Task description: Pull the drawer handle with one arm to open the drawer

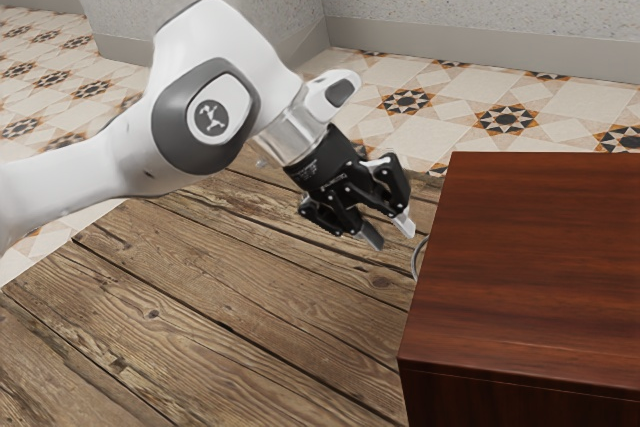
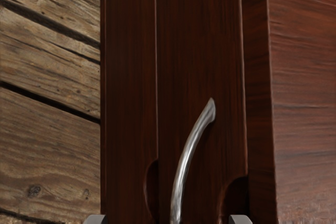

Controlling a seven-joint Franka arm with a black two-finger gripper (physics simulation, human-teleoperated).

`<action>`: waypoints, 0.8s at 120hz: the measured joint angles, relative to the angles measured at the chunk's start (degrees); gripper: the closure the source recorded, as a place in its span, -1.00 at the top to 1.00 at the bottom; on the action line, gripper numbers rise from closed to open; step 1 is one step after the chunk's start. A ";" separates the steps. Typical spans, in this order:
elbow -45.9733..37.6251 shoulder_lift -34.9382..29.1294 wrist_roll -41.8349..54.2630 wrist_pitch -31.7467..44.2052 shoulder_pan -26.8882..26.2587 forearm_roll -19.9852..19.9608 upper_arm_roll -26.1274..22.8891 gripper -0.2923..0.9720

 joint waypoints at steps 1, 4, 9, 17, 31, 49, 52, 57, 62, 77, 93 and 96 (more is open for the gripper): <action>-0.14 -0.05 0.05 0.03 -0.04 -0.02 0.00 -0.15; -0.47 -0.16 0.21 0.07 -0.16 -0.07 0.00 -0.15; -0.66 -0.05 0.48 -0.05 -0.39 -0.13 0.00 -0.17; -0.46 0.38 0.90 -0.53 -0.72 -0.19 0.03 -0.20; -0.07 1.20 1.54 -1.36 -1.13 -0.15 0.09 -0.25; 0.57 2.35 2.20 -1.89 -1.69 -0.05 0.23 -0.30; 0.72 2.59 2.30 -1.95 -1.76 -0.03 0.24 -0.31; 0.86 2.85 2.45 -2.00 -1.79 -0.01 0.25 -0.33; 0.92 3.04 2.59 -2.05 -1.72 0.01 0.25 -0.34; 1.08 3.47 2.94 -2.05 -0.83 0.12 0.14 -0.37; 2.16 4.45 3.21 -1.85 -0.01 0.22 0.10 -0.41; 2.21 4.49 3.26 -1.83 0.16 0.23 0.05 -0.42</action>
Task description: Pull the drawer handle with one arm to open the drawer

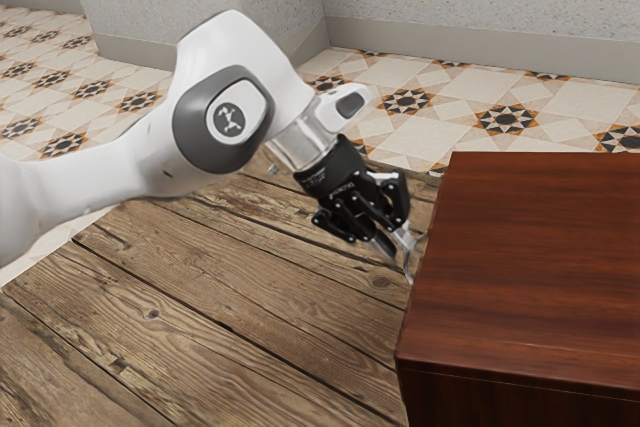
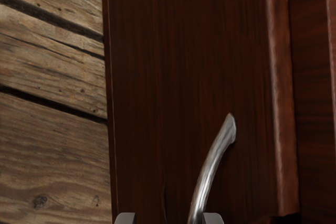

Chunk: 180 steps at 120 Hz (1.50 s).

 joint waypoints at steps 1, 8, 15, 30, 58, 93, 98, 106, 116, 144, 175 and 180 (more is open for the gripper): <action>0.02 0.01 0.01 0.01 0.03 0.01 0.01 -0.42; 0.03 0.16 0.11 0.05 0.18 0.06 0.00 -0.45; 0.04 0.29 0.18 0.09 0.22 0.13 -0.02 -0.48; -0.02 0.37 0.36 0.10 0.18 0.21 0.09 -0.52; -0.66 -0.19 0.70 -0.33 0.34 0.26 0.19 -0.57; -1.87 -1.24 1.19 -1.07 0.73 0.28 0.18 -0.58; -1.99 -1.40 1.25 -1.17 0.92 0.28 0.16 -0.58; -2.11 -1.60 1.38 -1.37 1.16 0.25 0.19 -0.59; -2.63 -2.08 1.51 -1.58 1.41 0.27 0.20 -0.59; -3.97 -3.25 1.97 -2.15 1.81 0.27 0.38 -0.60; -4.59 -3.84 2.48 -2.71 1.01 0.30 2.10 -0.61; -4.61 -3.93 2.56 -2.81 0.99 0.31 2.24 -0.61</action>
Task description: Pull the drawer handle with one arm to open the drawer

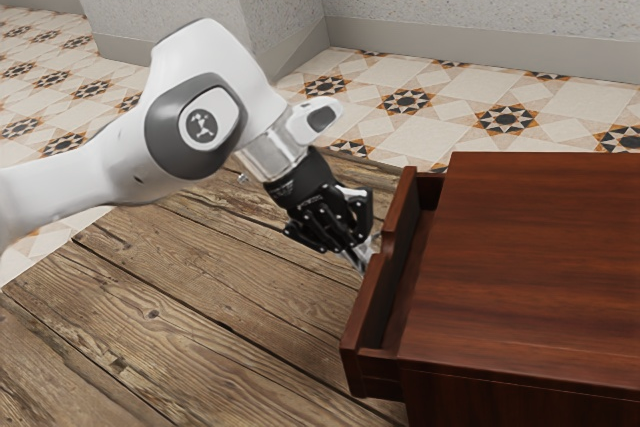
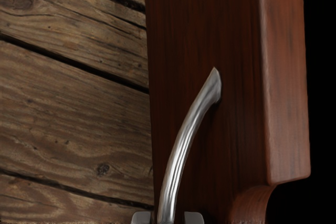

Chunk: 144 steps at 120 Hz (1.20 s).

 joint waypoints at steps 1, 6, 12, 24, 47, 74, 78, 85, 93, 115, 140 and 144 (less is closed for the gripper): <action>0.00 -0.06 0.02 -0.04 0.03 0.00 0.00 -0.61; -0.01 -0.28 0.10 -0.22 -0.15 0.01 0.33 -0.61; -0.01 -0.44 0.21 -0.42 -0.36 0.03 0.72 -0.62; -0.02 -0.83 0.44 -0.70 -0.68 0.06 1.42 -0.63; -0.05 -1.27 0.87 -1.39 -0.91 0.08 2.43 -0.63; -1.39 -2.37 1.40 -1.96 -0.51 0.08 3.53 -0.61; -1.49 -2.51 1.48 -2.04 -0.47 0.07 3.72 -0.61; -1.57 -2.70 1.63 -2.16 -0.34 0.05 3.87 -0.62; -1.59 -2.86 1.80 -2.34 -0.34 0.04 4.06 -0.62; -1.98 -3.18 2.18 -2.74 -0.35 0.05 4.76 -0.61; -2.12 -3.74 2.60 -3.46 -0.66 0.05 6.35 -0.62; -2.15 -3.81 2.68 -3.55 -0.64 0.04 6.65 -0.61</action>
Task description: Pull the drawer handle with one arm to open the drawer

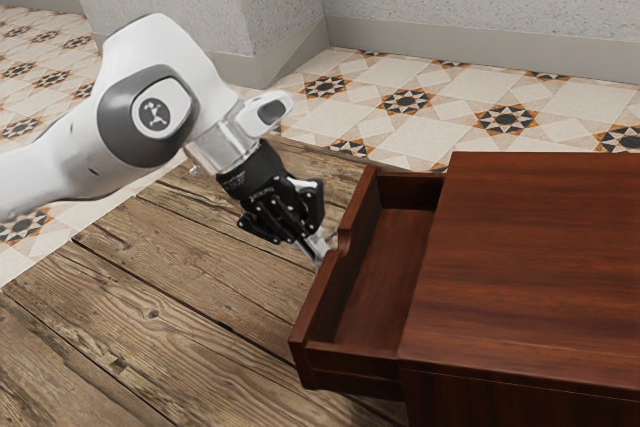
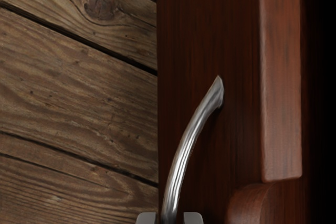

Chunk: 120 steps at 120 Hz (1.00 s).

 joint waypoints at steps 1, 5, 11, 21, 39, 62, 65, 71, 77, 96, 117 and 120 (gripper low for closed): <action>-0.05 -0.01 0.02 -0.02 0.01 0.00 0.07 -0.61; -0.18 -0.05 0.12 -0.09 0.10 -0.01 0.26 -0.61; -0.35 -0.07 0.26 -0.18 0.13 -0.03 0.57 -0.60; -0.61 -0.09 0.49 -0.28 0.30 -0.07 0.84 -0.59; -0.69 -0.15 0.91 -0.40 0.12 -0.11 1.33 -0.56; -0.69 -0.38 1.47 -0.93 0.08 -0.08 3.14 -0.54; -0.71 -0.43 1.55 -1.01 0.19 -0.09 3.26 -0.54; -0.79 -0.51 1.69 -1.19 0.22 -0.11 3.52 -0.54; -0.98 -0.71 1.82 -1.34 0.19 -0.11 3.80 -0.53; -1.11 -1.59 2.29 -1.95 0.10 -0.09 5.10 -0.52; 2.54 -8.56 2.72 -4.97 0.23 3.88 7.82 0.03; 3.88 -9.40 2.76 -6.01 0.27 5.09 8.18 0.09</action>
